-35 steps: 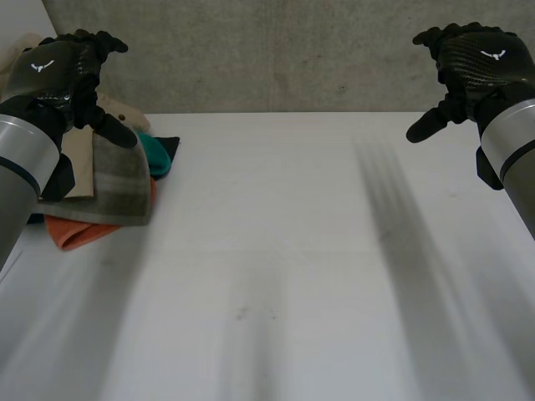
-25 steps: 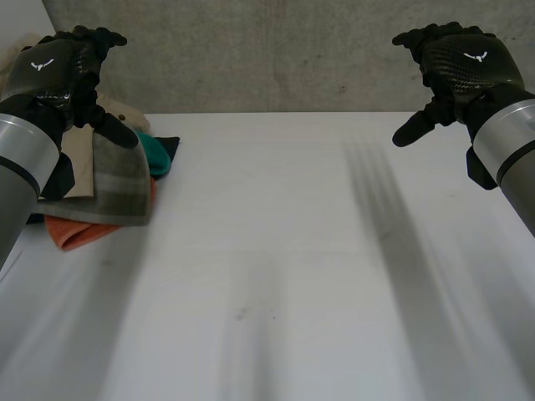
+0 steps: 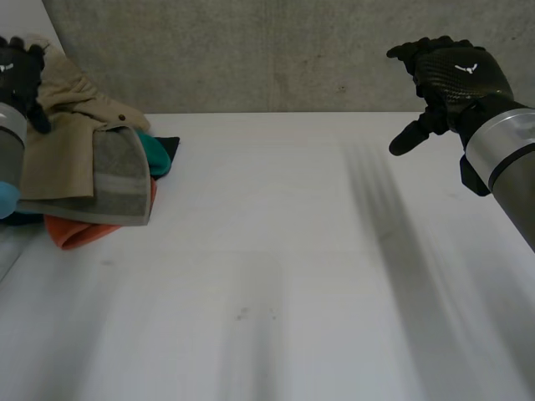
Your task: Fold the laundry.
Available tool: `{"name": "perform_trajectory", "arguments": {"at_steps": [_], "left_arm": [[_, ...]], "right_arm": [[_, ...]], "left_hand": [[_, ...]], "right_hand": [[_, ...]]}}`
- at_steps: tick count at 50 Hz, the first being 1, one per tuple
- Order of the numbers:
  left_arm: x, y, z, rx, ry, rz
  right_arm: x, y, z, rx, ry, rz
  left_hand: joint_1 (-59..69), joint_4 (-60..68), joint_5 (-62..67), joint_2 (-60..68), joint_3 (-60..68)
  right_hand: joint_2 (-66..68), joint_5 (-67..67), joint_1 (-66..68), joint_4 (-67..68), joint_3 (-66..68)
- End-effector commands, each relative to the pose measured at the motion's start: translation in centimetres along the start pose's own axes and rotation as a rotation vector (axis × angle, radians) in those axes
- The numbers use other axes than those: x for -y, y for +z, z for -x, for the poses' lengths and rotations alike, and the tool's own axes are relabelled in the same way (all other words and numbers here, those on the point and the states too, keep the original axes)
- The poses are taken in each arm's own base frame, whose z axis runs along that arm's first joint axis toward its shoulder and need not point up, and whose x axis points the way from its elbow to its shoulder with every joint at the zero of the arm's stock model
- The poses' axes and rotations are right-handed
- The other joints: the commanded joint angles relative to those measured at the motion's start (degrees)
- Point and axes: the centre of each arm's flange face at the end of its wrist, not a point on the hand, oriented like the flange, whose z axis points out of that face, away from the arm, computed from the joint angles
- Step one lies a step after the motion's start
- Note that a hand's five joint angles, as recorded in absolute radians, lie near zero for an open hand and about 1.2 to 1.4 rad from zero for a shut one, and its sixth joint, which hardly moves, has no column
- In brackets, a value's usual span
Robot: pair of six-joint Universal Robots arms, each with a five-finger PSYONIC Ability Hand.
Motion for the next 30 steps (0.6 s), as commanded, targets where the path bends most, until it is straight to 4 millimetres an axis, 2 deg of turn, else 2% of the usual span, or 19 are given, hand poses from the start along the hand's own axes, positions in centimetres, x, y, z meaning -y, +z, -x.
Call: {"name": "perform_trajectory", "arguments": {"at_steps": [1, 2, 3, 5, 6, 7, 9, 13, 14, 15, 18, 19, 22, 23, 26, 27, 30], "left_arm": [[-8.0, 5.1, 0.8, 0.109, 0.207, -0.012], [-8.5, 5.4, 0.7, 0.117, 0.213, -0.021], [-9.3, 6.0, 0.4, 0.119, 0.219, -0.035], [-9.9, 6.4, 0.2, 0.118, 0.221, -0.047], [-10.0, 6.5, 0.1, 0.113, 0.220, -0.054], [-10.1, 6.7, -0.1, 0.105, 0.221, -0.066], [-9.9, 6.7, -0.3, 0.097, 0.217, -0.073], [-8.9, 6.1, -1.4, 0.075, 0.197, -0.090], [-8.1, 5.9, -1.8, 0.067, 0.186, -0.103], [-5.6, 5.5, -1.9, 0.065, 0.156, -0.146], [-2.1, 4.5, -2.0, 0.052, 0.095, -0.206], [-0.1, 3.6, -2.3, 0.038, 0.050, -0.240], [2.9, 2.2, -2.7, 0.012, -0.025, -0.292], [5.2, 0.8, -3.3, -0.019, -0.084, -0.328], [8.5, -1.6, -4.4, -0.084, -0.181, -0.384], [10.1, -3.2, -5.4, -0.148, -0.242, -0.412], [11.9, -6.0, -7.5, -0.274, -0.315, -0.442]], "right_arm": [[-1.0, 0.4, 0.3, 0.012, 0.002, 0.027], [-1.2, 0.4, 0.3, 0.012, 0.002, 0.032], [-1.4, 0.5, 0.3, 0.015, 0.001, 0.038], [-1.5, 0.5, 0.4, 0.015, 0.002, 0.042], [-1.5, 0.5, 0.4, 0.015, 0.002, 0.042], [-1.6, 0.6, 0.4, 0.015, 0.002, 0.044], [-1.7, 0.6, 0.4, 0.015, 0.002, 0.045], [-1.7, 0.7, 0.3, 0.014, 0.000, 0.046], [-1.7, 0.7, 0.2, 0.011, 0.000, 0.044], [-1.6, 0.7, 0.1, 0.009, 0.000, 0.042], [-1.6, 0.8, 0.0, 0.006, 0.000, 0.040], [-1.6, 0.7, 0.0, 0.006, 0.000, 0.042], [-1.5, 0.8, -0.2, 0.002, 0.001, 0.038], [-1.5, 0.8, -0.2, 0.002, 0.001, 0.038], [-1.2, 0.7, -0.2, 0.001, 0.000, 0.029], [-1.1, 0.7, -0.2, 0.000, -0.001, 0.026], [-0.7, 0.8, -0.3, -0.003, -0.002, 0.015]], "left_hand": [[-1.2, -0.8, -2.2, -1.2, -1.3], [-0.4, 0.0, -1.3, -0.3, -0.4], [5.3, 5.7, 4.3, 5.3, 5.2], [17.5, 18.0, 16.6, 17.6, 17.5], [26.3, 26.7, 25.3, 26.3, 26.2], [48.0, 48.4, 47.1, 48.1, 48.0], [67.8, 68.2, 66.9, 67.9, 67.8], [68.2, 68.6, 67.3, 68.3, 68.2], [68.2, 68.6, 67.3, 68.3, 68.2], [68.2, 68.6, 67.3, 68.3, 68.2], [68.2, 68.6, 67.3, 68.3, 68.2], [68.2, 68.6, 67.3, 68.3, 68.2], [68.2, 68.6, 67.3, 68.3, 68.2], [68.2, 68.6, 67.3, 68.3, 68.2], [68.2, 68.6, 67.3, 68.3, 68.2], [68.2, 68.6, 67.3, 68.3, 68.2], [68.2, 68.6, 67.3, 68.3, 68.2]], "right_hand": [[-1.9, -2.8, -3.2, -2.1, -1.9], [-1.9, -2.8, -3.2, -2.1, -1.9], [-1.9, -2.8, -3.2, -2.1, -1.9], [-1.9, -2.8, -3.2, -2.1, -1.9], [-1.9, -2.8, -3.2, -2.1, -1.9], [-1.9, -2.8, -3.2, -2.1, -1.9], [-1.9, -2.8, -3.2, -2.1, -1.9], [-1.9, -2.8, -3.2, -2.1, -1.9], [-1.9, -2.8, -3.2, -2.1, -1.9], [-1.9, -2.8, -3.2, -2.1, -1.9], [-1.9, -2.8, -3.2, -2.1, -1.9], [-1.9, -2.8, -3.2, -2.1, -1.9], [-1.9, -2.8, -3.2, -2.1, -1.9], [-1.9, -2.8, -3.2, -2.1, -1.9], [-1.9, -2.8, -3.2, -2.1, -1.9], [-1.9, -2.8, -3.2, -2.1, -1.9], [-1.9, -2.8, -3.2, -2.1, -1.9]]}}
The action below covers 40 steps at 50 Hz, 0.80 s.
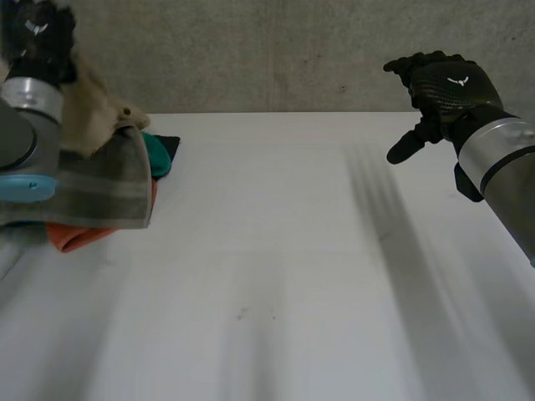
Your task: Fold the laundry.
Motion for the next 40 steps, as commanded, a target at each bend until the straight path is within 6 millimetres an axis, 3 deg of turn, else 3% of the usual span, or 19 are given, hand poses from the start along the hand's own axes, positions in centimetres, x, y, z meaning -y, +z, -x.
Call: {"name": "perform_trajectory", "arguments": {"at_steps": [1, 4, 5, 8, 9, 13, 16, 17, 19, 22, 24, 28, 33, 37, 40], "left_arm": [[8.5, -5.4, -6.4, -0.282, -0.298, -0.104], [9.5, -8.3, -9.6, -0.423, -0.367, -0.089], [10.1, -10.5, -11.8, -0.517, -0.403, -0.079], [10.9, -14.0, -14.9, -0.648, -0.438, -0.059], [10.8, -16.4, -16.9, -0.727, -0.452, -0.032], [9.8, -21.7, -21.2, -0.886, -0.469, 0.054], [9.9, -24.3, -22.8, -0.962, -0.468, 0.086], [10.0, -24.5, -22.9, -0.967, -0.467, 0.087], [10.0, -24.5, -22.8, -0.969, -0.462, 0.098], [10.5, -24.5, -22.2, -0.970, -0.459, 0.115], [11.7, -23.6, -20.9, -0.946, -0.462, 0.099], [13.9, -22.2, -18.1, -0.893, -0.463, 0.067], [14.7, -20.4, -14.8, -0.787, -0.445, 0.060], [13.5, -19.5, -12.8, -0.718, -0.421, 0.102], [11.2, -19.2, -11.7, -0.688, -0.387, 0.187]], "right_arm": [[0.7, 0.0, -0.2, -0.007, -0.002, -0.020], [1.2, -0.1, -0.7, -0.019, -0.004, -0.036], [1.3, -0.1, -0.9, -0.024, -0.005, -0.040], [1.5, 0.0, -1.9, -0.049, -0.007, -0.045], [1.6, 0.0, -2.1, -0.054, -0.007, -0.047], [1.7, 0.2, -3.0, -0.078, -0.009, -0.051], [1.7, 0.3, -3.6, -0.093, -0.016, -0.052], [1.6, 0.3, -3.7, -0.096, -0.022, -0.050], [1.7, 0.4, -3.9, -0.102, -0.041, -0.051], [1.3, 0.7, -4.1, -0.106, -0.087, -0.036], [0.8, 1.0, -4.1, -0.106, -0.135, -0.019], [-0.3, 1.3, -3.8, -0.095, -0.220, 0.027], [-0.8, 0.5, -3.5, -0.070, -0.318, 0.118], [-1.7, -0.7, -3.0, -0.032, -0.329, 0.221], [-3.0, -2.0, -2.4, -0.002, -0.300, 0.310]], "left_hand": [[13.2, 11.5, 15.2, 11.6, 12.0], [13.2, 11.5, 15.2, 11.6, 12.0], [13.2, 11.5, 15.2, 11.6, 12.0], [13.2, 11.5, 15.2, 11.6, 12.0], [13.2, 11.5, 15.2, 11.6, 12.0], [13.2, 11.5, 15.2, 11.6, 12.0], [13.2, 11.5, 15.2, 11.6, 12.0], [12.7, 11.0, 14.7, 11.1, 11.5], [-3.0, -4.8, -1.0, -4.6, -4.3], [-37.3, -39.1, -35.3, -38.9, -38.6], [-50.0, -51.7, -48.0, -51.6, -51.2], [-50.0, -51.8, -48.0, -51.6, -51.3], [-51.7, -53.4, -49.7, -53.3, -53.0], [-52.4, -54.1, -50.4, -54.0, -53.6], [-52.2, -54.0, -50.2, -53.8, -53.5]], "right_hand": [[-1.9, -2.8, -3.2, -2.1, -1.9], [-1.9, -2.8, -3.2, -2.1, -1.9], [-1.9, -2.8, -3.2, -2.1, -1.9], [-1.9, -2.8, -3.2, -2.1, -1.9], [-1.9, -2.8, -3.2, -2.1, -1.9], [-1.9, -2.8, -3.2, -2.1, -1.9], [-1.9, -2.8, -3.2, -2.1, -1.9], [-1.9, -2.8, -3.2, -2.1, -1.9], [-1.9, -2.8, -3.2, -2.1, -1.9], [-1.9, -2.8, -3.2, -2.1, -1.9], [-1.9, -2.8, -3.2, -2.1, -1.9], [-1.9, -2.8, -3.2, -2.1, -1.9], [-1.9, -2.8, -3.2, -2.1, -1.9], [-1.9, -2.8, -3.2, -2.1, -1.9], [-1.9, -2.8, -3.2, -2.1, -1.9]]}}
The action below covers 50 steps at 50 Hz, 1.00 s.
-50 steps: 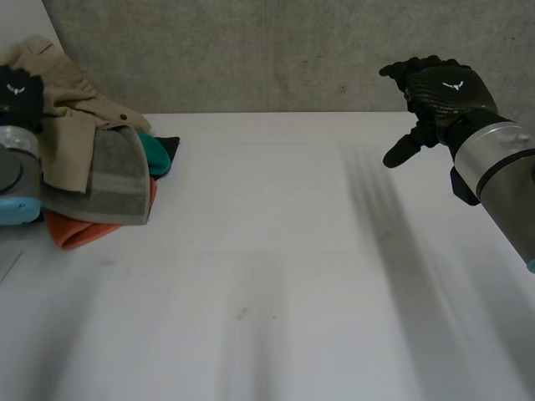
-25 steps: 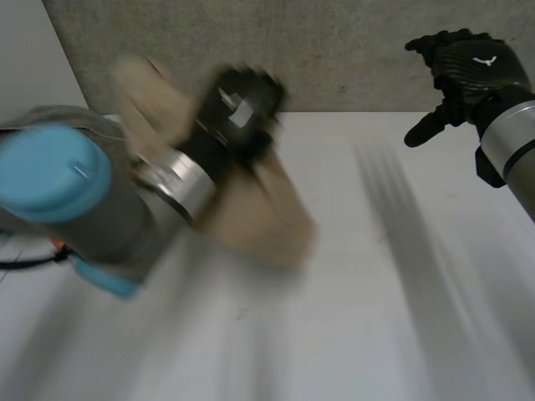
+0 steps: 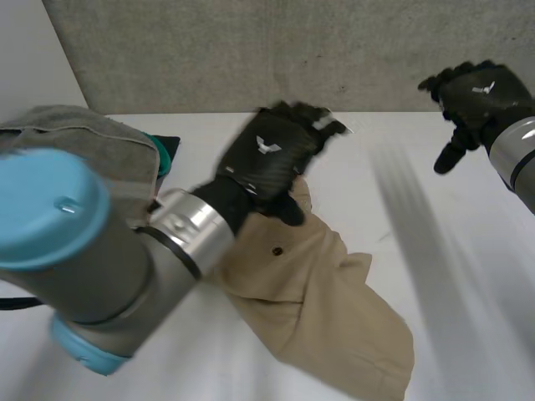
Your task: Fold the laundry.
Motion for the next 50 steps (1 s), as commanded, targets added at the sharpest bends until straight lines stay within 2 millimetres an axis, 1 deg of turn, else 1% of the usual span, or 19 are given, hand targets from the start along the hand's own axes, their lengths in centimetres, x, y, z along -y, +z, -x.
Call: {"name": "perform_trajectory", "arguments": {"at_steps": [1, 6, 10, 15, 21, 25, 26, 27, 29, 33, 34, 36, 37, 39, 42, 44, 45, 47, 50], "left_arm": [[-1.9, -2.0, 4.4, 0.137, 0.008, 0.125], [-5.0, -3.7, 6.0, 0.169, 0.035, 0.280], [-7.7, -4.7, 6.5, 0.168, 0.095, 0.371], [-11.5, -5.0, 5.7, 0.072, 0.185, 0.465], [-13.7, -5.1, 5.2, 0.009, 0.232, 0.514], [-14.3, -4.7, 5.4, 0.011, 0.239, 0.517], [-14.3, -4.3, 5.7, 0.024, 0.252, 0.503], [-14.3, -4.0, 6.0, 0.036, 0.262, 0.491], [-13.8, -3.0, 7.0, 0.083, 0.286, 0.449], [-12.1, -0.9, 10.4, 0.282, 0.371, 0.360], [-10.8, 0.0, 12.5, 0.402, 0.416, 0.305], [-9.2, 1.0, 14.5, 0.523, 0.449, 0.239], [-7.4, 1.8, 16.1, 0.618, 0.476, 0.167], [-5.6, 2.6, 16.9, 0.668, 0.493, 0.095], [-2.4, 4.2, 16.9, 0.662, 0.515, -0.040], [-0.9, 5.1, 15.7, 0.614, 0.506, -0.107], [0.6, 6.0, 14.0, 0.550, 0.477, -0.178], [1.7, 6.6, 12.6, 0.492, 0.439, -0.232], [1.6, 7.3, 9.7, 0.377, 0.345, -0.260]], "right_arm": [[-2.2, -2.5, 1.9, 0.103, 0.008, 0.180], [-5.1, -5.3, 5.6, 0.229, 0.058, 0.291], [-7.1, -6.6, 7.6, 0.276, 0.068, 0.314], [-8.2, -6.8, 8.5, 0.271, 0.063, 0.275], [-8.8, -6.6, 8.6, 0.262, 0.063, 0.269], [-8.8, -6.3, 8.4, 0.252, 0.065, 0.265], [-8.8, -6.2, 8.3, 0.248, 0.065, 0.263], [-8.7, -6.2, 8.3, 0.246, 0.065, 0.257], [-8.7, -6.1, 8.2, 0.241, 0.065, 0.248], [-8.5, -5.8, 8.0, 0.228, 0.065, 0.233], [-8.3, -5.8, 7.9, 0.224, 0.064, 0.225], [-8.1, -5.8, 7.9, 0.221, 0.064, 0.216], [-7.9, -5.7, 7.8, 0.214, 0.065, 0.204], [-7.6, -5.6, 7.6, 0.208, 0.067, 0.190], [-6.8, -5.7, 7.3, 0.195, 0.070, 0.165], [-6.3, -5.8, 7.0, 0.187, 0.073, 0.145], [-6.1, -5.8, 6.9, 0.184, 0.077, 0.138], [-5.7, -5.9, 6.8, 0.178, 0.084, 0.128], [-5.3, -6.1, 6.5, 0.168, 0.095, 0.113]], "left_hand": [[-1.8, -0.8, -0.1, -1.0, -1.2], [-1.8, -0.8, -0.1, -1.0, -1.2], [-1.6, -0.7, 0.1, -0.8, -1.1], [-1.5, -0.5, 0.3, -0.7, -0.9], [3.4, 4.4, 5.1, 4.2, 4.0], [32.1, 33.1, 33.8, 32.9, 32.7], [51.7, 52.6, 53.4, 52.5, 52.2], [62.3, 63.3, 64.1, 63.1, 62.9], [63.6, 64.6, 65.3, 64.4, 64.2], [63.6, 64.6, 65.3, 64.4, 64.2], [63.6, 64.6, 65.3, 64.4, 64.2], [63.6, 64.6, 65.3, 64.4, 64.2], [63.6, 64.6, 65.3, 64.4, 64.2], [63.6, 64.6, 65.3, 64.4, 64.2], [63.6, 64.6, 65.3, 64.4, 64.2], [63.6, 64.6, 65.3, 64.4, 64.2], [63.6, 64.6, 65.3, 64.4, 64.2], [63.6, 64.6, 65.3, 64.4, 64.2], [63.6, 64.6, 65.3, 64.4, 64.2]], "right_hand": [[-1.9, -2.8, -3.2, -2.1, -1.9], [-1.9, -2.8, -3.2, -2.1, -1.9], [-1.9, -2.8, -3.2, -2.1, -1.9], [-1.9, -2.8, -3.2, -2.1, -1.9], [-1.9, -2.8, -3.2, -2.1, -1.9], [-1.9, -2.8, -3.2, -2.1, -1.9], [-1.9, -2.8, -3.2, -2.1, -1.9], [-1.9, -2.8, -3.2, -2.1, -1.9], [-1.9, -2.8, -3.2, -2.1, -1.9], [-1.9, -2.8, -3.2, -2.1, -1.9], [-1.9, -2.8, -3.2, -2.1, -1.9], [-1.9, -2.8, -3.2, -2.1, -1.9], [-1.9, -2.8, -3.2, -2.1, -1.9], [-1.9, -2.8, -3.2, -2.1, -1.9], [-1.9, -2.8, -3.2, -2.1, -1.9], [-1.9, -2.8, -3.2, -2.1, -1.9], [-1.9, -2.8, -3.2, -2.1, -1.9], [-1.9, -2.8, -3.2, -2.1, -1.9], [-1.9, -2.8, -3.2, -2.1, -1.9]]}}
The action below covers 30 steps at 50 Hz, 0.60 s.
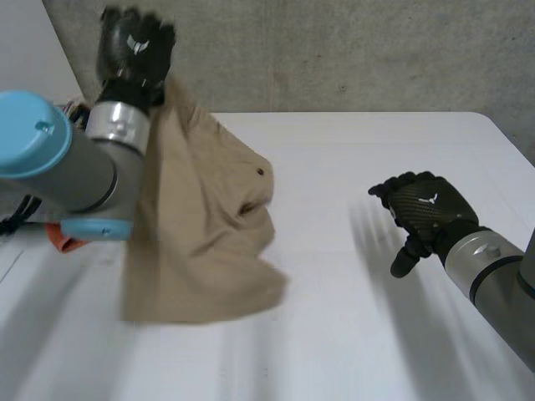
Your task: Fold the laundry.
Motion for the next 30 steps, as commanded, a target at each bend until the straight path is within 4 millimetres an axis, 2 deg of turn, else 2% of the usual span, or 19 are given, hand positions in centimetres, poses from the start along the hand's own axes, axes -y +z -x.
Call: {"name": "perform_trajectory", "arguments": {"at_steps": [1, 2, 6, 7, 9, 10, 14, 16, 17, 19, 20, 24, 27, 28, 30], "left_arm": [[4.7, -1.0, -4.9, -0.216, -0.220, -0.134], [3.8, -2.1, -6.9, -0.292, -0.262, -0.092], [2.8, -5.5, -11.7, -0.476, -0.332, -0.015], [2.9, -7.9, -14.4, -0.588, -0.364, 0.016], [2.7, -9.8, -16.1, -0.674, -0.380, 0.045], [2.5, -11.4, -17.4, -0.742, -0.391, 0.062], [2.1, -13.9, -18.7, -0.841, -0.405, 0.087], [2.3, -14.3, -18.7, -0.854, -0.407, 0.088], [2.5, -14.5, -18.5, -0.849, -0.399, 0.087], [3.3, -14.3, -17.9, -0.833, -0.398, 0.071], [4.5, -13.8, -16.9, -0.802, -0.397, 0.051], [6.0, -12.8, -14.0, -0.691, -0.383, 0.057], [6.5, -12.5, -12.0, -0.607, -0.368, 0.077], [6.7, -12.5, -10.5, -0.547, -0.358, 0.102], [6.6, -12.8, -8.7, -0.484, -0.342, 0.147]], "right_arm": [[1.1, -0.6, -0.6, -0.023, 0.021, -0.042], [1.0, -0.6, -1.0, -0.035, 0.026, -0.036], [0.5, -0.2, -2.3, -0.073, 0.041, -0.016], [0.4, -0.2, -2.6, -0.082, 0.044, -0.013], [0.0, 0.0, -3.5, -0.110, 0.055, 0.000], [-0.1, 0.1, -3.8, -0.117, 0.057, 0.003], [-0.5, 0.5, -5.4, -0.166, 0.069, 0.007], [-0.6, 0.7, -6.1, -0.184, 0.063, -0.001], [-0.6, 0.8, -6.2, -0.186, 0.060, -0.005], [-0.5, 0.9, -6.2, -0.183, 0.057, -0.014], [-0.4, 1.0, -6.2, -0.177, 0.049, -0.026], [0.0, 1.1, -5.7, -0.121, 0.002, -0.050], [0.4, 1.1, -5.0, -0.049, -0.062, -0.076], [0.4, 1.1, -4.9, -0.036, -0.080, -0.080], [0.5, 1.1, -4.5, -0.009, -0.114, -0.088]], "left_hand": [[15.1, 11.5, 15.5, 11.6, 12.0], [15.1, 11.5, 15.5, 11.6, 12.0], [15.1, 11.5, 15.5, 11.6, 12.0], [15.1, 11.5, 15.5, 11.6, 12.0], [15.1, 11.5, 15.5, 11.6, 12.0], [15.1, 11.5, 15.5, 11.6, 12.0], [14.8, 11.1, 15.2, 11.3, 11.7], [-13.0, -16.7, -12.6, -16.5, -16.1], [-32.3, -35.9, -31.9, -35.8, -35.4], [-37.1, -40.8, -36.7, -40.7, -40.3], [-40.5, -44.2, -40.1, -44.0, -43.6], [-48.1, -51.8, -47.7, -51.6, -51.2], [-48.3, -51.9, -47.9, -51.8, -51.4], [-48.4, -52.1, -48.0, -52.0, -51.6], [-48.8, -52.4, -48.4, -52.3, -51.9]], "right_hand": [[-1.9, -2.8, -3.2, -2.1, -1.9], [-1.9, -2.8, -3.2, -2.1, -1.9], [-1.9, -2.8, -3.2, -2.1, -1.9], [-1.9, -2.8, -3.2, -2.1, -1.9], [-1.9, -2.8, -3.2, -2.1, -1.9], [-1.9, -2.8, -3.2, -2.1, -1.9], [-1.9, -2.8, -3.2, -2.1, -1.9], [-1.9, -2.8, -3.2, -2.1, -1.9], [-1.9, -2.8, -3.2, -2.1, -1.9], [-1.9, -2.8, -3.2, -2.1, -1.9], [-1.9, -2.8, -3.2, -2.1, -1.9], [-1.9, -2.8, -3.2, -2.1, -1.9], [-1.9, -2.8, -3.2, -2.1, -1.9], [-1.9, -2.8, -3.2, -2.1, -1.9], [-1.9, -2.8, -3.2, -2.1, -1.9]]}}
